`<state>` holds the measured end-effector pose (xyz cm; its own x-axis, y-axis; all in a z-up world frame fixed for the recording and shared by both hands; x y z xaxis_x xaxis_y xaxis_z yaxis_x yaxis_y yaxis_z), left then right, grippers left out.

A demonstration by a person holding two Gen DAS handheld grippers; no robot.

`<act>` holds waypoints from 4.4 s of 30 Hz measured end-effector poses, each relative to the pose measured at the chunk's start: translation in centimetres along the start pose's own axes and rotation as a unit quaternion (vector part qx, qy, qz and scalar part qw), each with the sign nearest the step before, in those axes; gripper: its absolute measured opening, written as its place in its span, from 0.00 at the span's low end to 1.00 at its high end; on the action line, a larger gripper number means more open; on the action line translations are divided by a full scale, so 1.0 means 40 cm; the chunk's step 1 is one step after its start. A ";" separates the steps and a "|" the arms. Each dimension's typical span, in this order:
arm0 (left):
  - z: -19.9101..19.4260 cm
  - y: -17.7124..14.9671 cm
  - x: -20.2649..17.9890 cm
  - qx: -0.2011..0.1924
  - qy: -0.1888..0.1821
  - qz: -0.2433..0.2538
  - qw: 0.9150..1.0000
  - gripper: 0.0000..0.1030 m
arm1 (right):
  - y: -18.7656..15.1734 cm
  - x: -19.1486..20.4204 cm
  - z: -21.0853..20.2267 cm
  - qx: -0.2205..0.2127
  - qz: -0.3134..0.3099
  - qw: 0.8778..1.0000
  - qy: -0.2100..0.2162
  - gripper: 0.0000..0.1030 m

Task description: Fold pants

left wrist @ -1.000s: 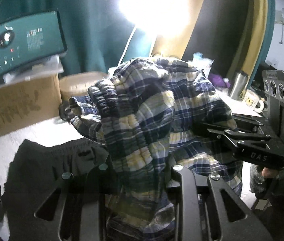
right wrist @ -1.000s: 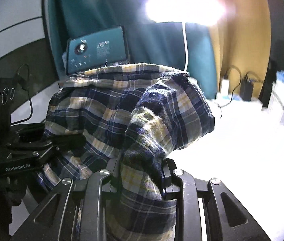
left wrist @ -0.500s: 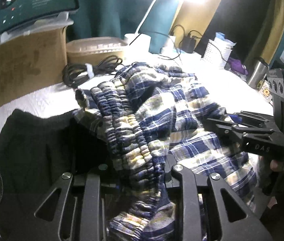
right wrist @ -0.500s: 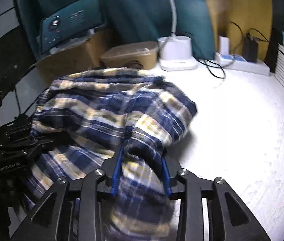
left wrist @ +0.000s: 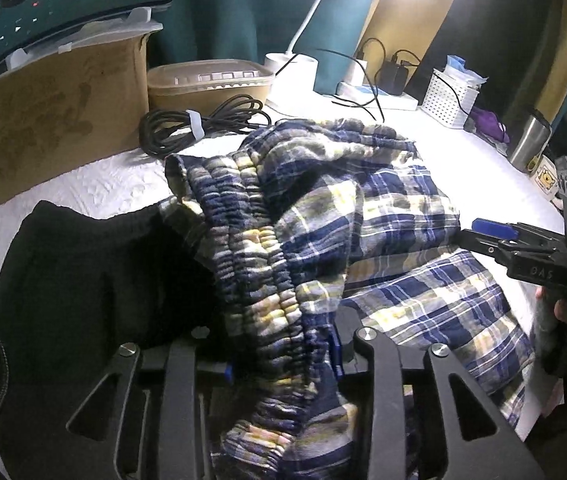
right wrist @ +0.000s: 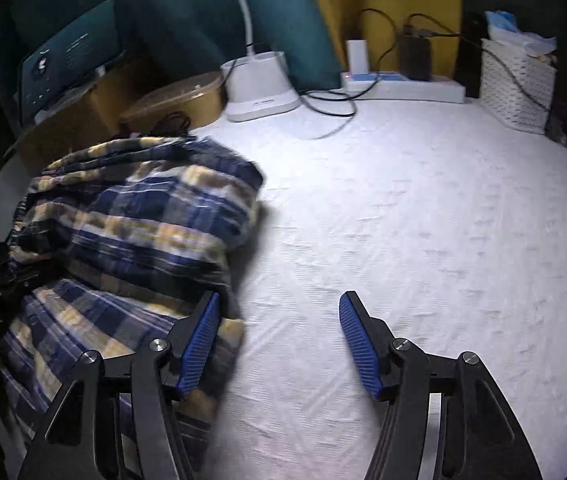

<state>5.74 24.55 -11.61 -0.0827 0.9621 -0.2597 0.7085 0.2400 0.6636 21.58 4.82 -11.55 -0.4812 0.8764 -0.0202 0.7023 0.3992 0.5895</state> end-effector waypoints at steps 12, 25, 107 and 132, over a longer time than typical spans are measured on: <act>-0.100 0.070 -0.008 -0.050 0.054 0.008 0.997 0.52 | 0.053 -0.012 -0.042 -0.030 0.005 0.999 0.010 0.61; -0.116 0.129 -0.006 -0.081 0.022 -0.015 0.996 0.65 | 0.096 0.036 -0.004 -0.028 -0.014 0.999 0.034 0.61; -0.114 -0.104 -0.024 -0.037 0.050 -0.035 0.997 0.67 | -0.120 0.076 -0.126 -0.006 -0.061 0.998 0.000 0.62; -0.036 0.042 -0.272 -0.045 0.037 0.039 0.998 0.67 | -0.090 -0.175 -0.217 -0.046 0.013 0.998 -0.031 0.62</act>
<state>6.84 14.67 -6.66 -0.0830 0.9845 -0.1548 0.6499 0.1712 0.7405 17.85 -5.09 -6.52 -0.4284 0.9021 -0.0518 0.6621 0.3524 0.6615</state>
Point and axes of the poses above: each gripper's, at about its wrist camera, not at the fingertips, and z roughly the way its jaws point, x to its left, y to its top, the point moved 1 cm from there along z, roughly the way its jaws point, and after that the axes turned 11 degrees about -y, right-handed, at the moved point
